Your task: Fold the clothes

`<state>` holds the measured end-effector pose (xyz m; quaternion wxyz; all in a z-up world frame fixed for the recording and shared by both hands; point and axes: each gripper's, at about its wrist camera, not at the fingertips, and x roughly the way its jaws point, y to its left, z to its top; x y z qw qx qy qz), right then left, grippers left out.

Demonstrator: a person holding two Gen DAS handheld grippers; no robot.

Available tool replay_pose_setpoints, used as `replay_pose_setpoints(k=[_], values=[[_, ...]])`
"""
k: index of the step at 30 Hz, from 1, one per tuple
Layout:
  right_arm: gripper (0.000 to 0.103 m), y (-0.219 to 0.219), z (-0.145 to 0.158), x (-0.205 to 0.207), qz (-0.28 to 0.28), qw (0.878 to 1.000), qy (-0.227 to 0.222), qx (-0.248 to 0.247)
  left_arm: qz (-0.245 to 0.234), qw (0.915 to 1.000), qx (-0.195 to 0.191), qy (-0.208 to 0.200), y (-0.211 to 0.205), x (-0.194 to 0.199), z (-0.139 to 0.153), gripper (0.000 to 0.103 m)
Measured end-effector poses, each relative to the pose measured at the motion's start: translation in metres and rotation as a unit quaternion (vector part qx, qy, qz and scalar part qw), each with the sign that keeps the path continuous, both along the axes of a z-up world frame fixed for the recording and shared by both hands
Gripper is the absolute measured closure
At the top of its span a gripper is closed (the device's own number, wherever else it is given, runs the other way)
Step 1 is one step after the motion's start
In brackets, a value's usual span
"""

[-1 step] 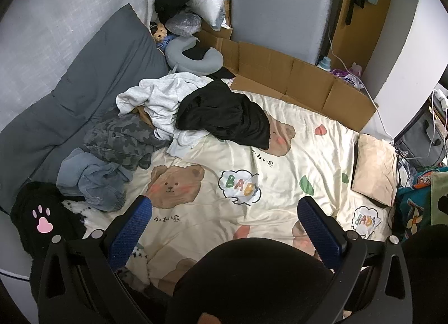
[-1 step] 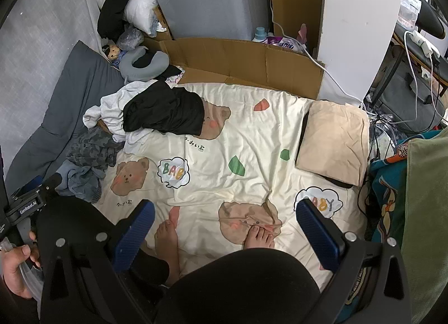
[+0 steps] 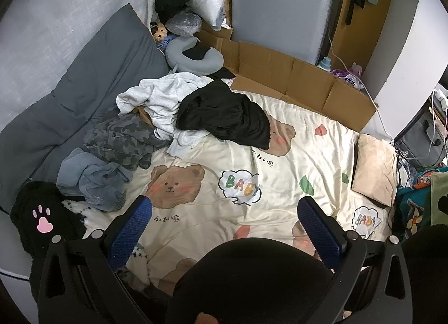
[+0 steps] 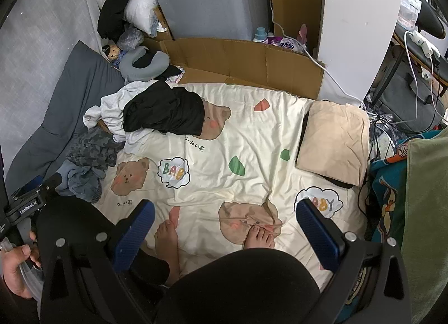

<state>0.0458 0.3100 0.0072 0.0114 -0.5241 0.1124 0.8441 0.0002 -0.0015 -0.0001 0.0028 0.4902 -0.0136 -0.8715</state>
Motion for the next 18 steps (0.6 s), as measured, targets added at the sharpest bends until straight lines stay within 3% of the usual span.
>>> replay_pose_setpoints(k=[13, 18], values=[[0.001, -0.018, 0.011, -0.005, -0.001, 1.000, 0.000, 0.005, -0.004, 1.0000, -0.001, 0.001, -0.013, 0.002, -0.001, 0.000], [0.001, -0.005, 0.006, -0.003, 0.000, 1.000, 0.002, 0.000, -0.007, 0.9999, -0.007, 0.002, -0.018, 0.002, -0.001, 0.000]])
